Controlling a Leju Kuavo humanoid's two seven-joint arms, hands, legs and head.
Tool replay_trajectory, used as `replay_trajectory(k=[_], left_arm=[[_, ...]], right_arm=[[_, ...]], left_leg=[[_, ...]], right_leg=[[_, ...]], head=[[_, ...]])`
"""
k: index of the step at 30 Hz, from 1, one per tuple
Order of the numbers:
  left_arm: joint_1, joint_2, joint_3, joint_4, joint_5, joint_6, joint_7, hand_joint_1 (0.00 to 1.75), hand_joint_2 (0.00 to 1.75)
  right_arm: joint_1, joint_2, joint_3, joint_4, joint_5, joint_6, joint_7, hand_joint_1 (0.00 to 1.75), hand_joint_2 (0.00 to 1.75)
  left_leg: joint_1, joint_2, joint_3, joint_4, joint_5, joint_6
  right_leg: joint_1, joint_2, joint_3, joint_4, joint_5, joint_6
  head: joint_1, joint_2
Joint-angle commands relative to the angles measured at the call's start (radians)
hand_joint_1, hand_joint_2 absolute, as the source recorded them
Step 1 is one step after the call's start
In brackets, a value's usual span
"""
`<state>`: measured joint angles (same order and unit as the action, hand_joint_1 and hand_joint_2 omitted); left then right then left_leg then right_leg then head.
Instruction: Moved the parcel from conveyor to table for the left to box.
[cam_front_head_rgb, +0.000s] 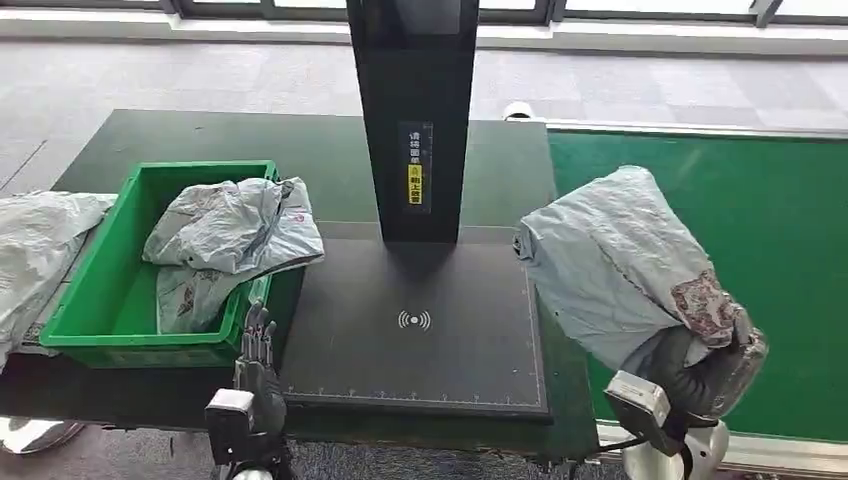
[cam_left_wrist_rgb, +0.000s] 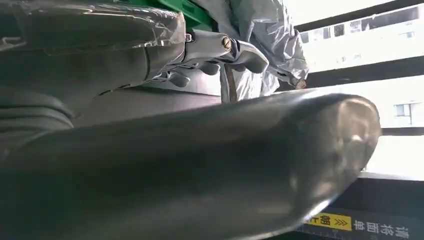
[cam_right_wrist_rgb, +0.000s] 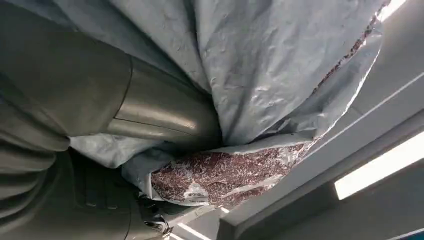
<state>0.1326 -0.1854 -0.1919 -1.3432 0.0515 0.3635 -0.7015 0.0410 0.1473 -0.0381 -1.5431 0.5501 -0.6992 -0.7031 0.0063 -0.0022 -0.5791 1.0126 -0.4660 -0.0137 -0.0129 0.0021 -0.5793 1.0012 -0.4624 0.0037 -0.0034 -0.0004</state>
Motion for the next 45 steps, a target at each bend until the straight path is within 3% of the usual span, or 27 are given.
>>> replay_trajectory(k=[1, 5, 6, 7, 8, 9, 11, 12, 13, 15, 17, 21, 30, 41, 42, 45], left_arm=[[-0.024, -0.006, 0.04, 0.021, -0.003, -0.007, 0.003, 0.0, 0.0], [-0.024, -0.006, 0.04, 0.021, -0.003, -0.007, 0.003, 0.0, 0.0], [-0.053, 0.002, 0.015, 0.06, -0.008, -0.048, 0.003, 0.0, 0.0], [-0.071, 0.002, 0.006, 0.075, -0.001, -0.05, 0.003, 0.0, 0.0], [-0.085, -0.007, 0.008, 0.089, -0.01, -0.057, 0.003, 0.0, 0.0], [-0.102, -0.018, 0.011, 0.097, -0.027, -0.076, 0.003, 0.0, 0.0], [-0.105, -0.037, -0.002, 0.009, -0.048, -0.148, 0.003, 0.0, 0.0], [-0.093, -0.031, -0.022, -0.121, -0.045, -0.245, 0.003, 0.0, 0.0], [-0.096, -0.048, -0.026, -0.186, -0.052, -0.283, 0.003, 0.0, 0.0], [-0.08, -0.052, -0.033, -0.266, -0.061, -0.303, 0.003, 0.0, 0.0], [-0.061, -0.049, -0.038, -0.337, -0.079, -0.318, 0.003, 0.0, 0.0], [-0.045, -0.048, -0.032, -0.391, -0.081, -0.342, 0.003, 0.0, 0.0], [0.017, -0.055, -0.027, -0.517, -0.132, -0.235, 0.003, 0.0, 0.0], [0.015, -0.058, -0.031, -0.493, -0.139, -0.202, 0.003, 0.0, 0.0], [0.014, -0.058, -0.034, -0.478, -0.142, -0.189, 0.003, 0.0, 0.0], [0.018, -0.046, -0.056, -0.438, -0.15, -0.119, 0.003, 0.0, 0.0]], right_arm=[[-0.024, 0.017, 0.062, -0.032, -0.003, 0.001, 0.005, 1.75, 1.75], [-0.024, 0.017, 0.062, -0.032, -0.003, 0.001, 0.005, 1.75, 1.75], [-0.124, -0.027, 0.145, 0.133, -0.019, 0.001, 0.005, 1.75, 1.75], [-0.074, -0.009, 0.17, 0.14, -0.008, 0.001, 0.005, 1.75, 1.75], [-0.101, -0.001, 0.209, 0.229, -0.041, 0.001, 0.005, 1.75, 1.75], [-0.155, -0.056, 0.335, 0.353, -0.198, 0.013, 0.005, 1.75, 1.75], [-0.284, 0.013, 0.425, 0.712, -0.12, 0.053, 0.005, 1.75, 1.75], [-0.344, 0.043, 0.418, 0.911, -0.11, 0.129, 0.025, 1.75, 1.75], [-0.376, 0.07, 0.417, 1.05, -0.103, 0.092, 0.005, 1.75, 1.75], [-0.388, 0.073, 0.414, 1.118, -0.115, 0.114, 0.005, 1.75, 1.75], [-0.394, 0.073, 0.423, 1.137, -0.118, 0.124, 0.005, 1.75, 1.75], [-0.412, 0.091, 0.439, 1.166, -0.084, 0.142, 0.005, 1.75, 1.75], [-0.49, 0.154, 0.435, 1.221, 0.011, 0.301, 0.066, 1.75, 1.75], [-0.495, 0.169, 0.432, 1.218, 0.035, 0.316, 0.051, 1.75, 1.75], [-0.497, 0.172, 0.431, 1.217, 0.05, 0.299, 0.062, 0.02, 1.75], [-0.494, 0.174, 0.397, 1.191, 0.061, 0.261, 0.047, 0.0, 1.75]], left_leg=[[0.0, 0.001, 0.0, 0.0, 0.0, 0.0], [0.0, 0.002, 0.001, -0.001, 0.0, 0.0], [0.0, 0.001, 0.001, -0.001, 0.0, 0.0], [0.0, 0.001, 0.002, -0.001, 0.0, 0.0], [0.0, 0.002, 0.002, -0.002, 0.001, 0.0], [0.001, 0.003, 0.003, -0.003, 0.001, 0.0], [0.002, 0.008, 0.004, -0.004, 0.001, 0.0], [0.003, 0.014, 0.005, -0.005, 0.002, 0.0], [0.004, 0.014, 0.003, -0.002, 0.0, -0.001], [0.004, 0.015, -0.001, -0.003, 0.001, -0.001], [0.003, 0.009, 0.004, -0.003, 0.002, -0.002], [0.002, -0.003, 0.0, -0.002, 0.005, -0.001], [0.002, 0.001, -0.001, -0.001, 0.005, -0.002], [0.001, 0.001, 0.001, -0.003, 0.006, -0.002], [0.001, 0.001, 0.001, -0.002, 0.006, -0.002], [0.001, 0.0, 0.001, -0.002, 0.006, -0.002]], right_leg=[[0.001, 0.001, 0.0, 0.0, 0.0, 0.0], [0.001, 0.002, 0.001, -0.001, 0.001, 0.0], [0.0, 0.001, 0.0, 0.0, 0.0, 0.0], [0.0, 0.001, 0.001, -0.001, 0.001, -0.001], [0.001, 0.002, 0.002, -0.002, 0.002, 0.0], [0.001, 0.003, 0.003, -0.004, 0.002, -0.001], [0.002, 0.008, 0.003, -0.005, 0.004, -0.001], [0.003, 0.013, 0.003, -0.006, 0.007, -0.001], [0.004, 0.013, 0.002, -0.004, 0.005, -0.001], [0.004, 0.013, 0.002, -0.003, 0.006, -0.002], [0.004, 0.008, 0.001, -0.003, 0.005, -0.003], [0.003, -0.003, 0.001, -0.002, 0.003, -0.001], [0.003, 0.002, -0.002, -0.001, 0.004, -0.001], [0.003, 0.001, 0.0, -0.002, 0.005, -0.001], [0.003, 0.001, 0.0, -0.001, 0.005, -0.001], [0.002, 0.001, 0.0, -0.001, 0.004, -0.001]], head=[[0.0, 0.0], [0.0, 0.0], [0.0, 0.0], [0.0, 0.0], [0.0, 0.0], [0.0, 0.0], [0.0, 0.0], [0.0, 0.0], [0.0, 0.0], [0.0, 0.0], [0.0, 0.0], [0.0, 0.0], [0.0, 0.0], [0.0, 0.0], [0.0, 0.0], [0.0, 0.0]])
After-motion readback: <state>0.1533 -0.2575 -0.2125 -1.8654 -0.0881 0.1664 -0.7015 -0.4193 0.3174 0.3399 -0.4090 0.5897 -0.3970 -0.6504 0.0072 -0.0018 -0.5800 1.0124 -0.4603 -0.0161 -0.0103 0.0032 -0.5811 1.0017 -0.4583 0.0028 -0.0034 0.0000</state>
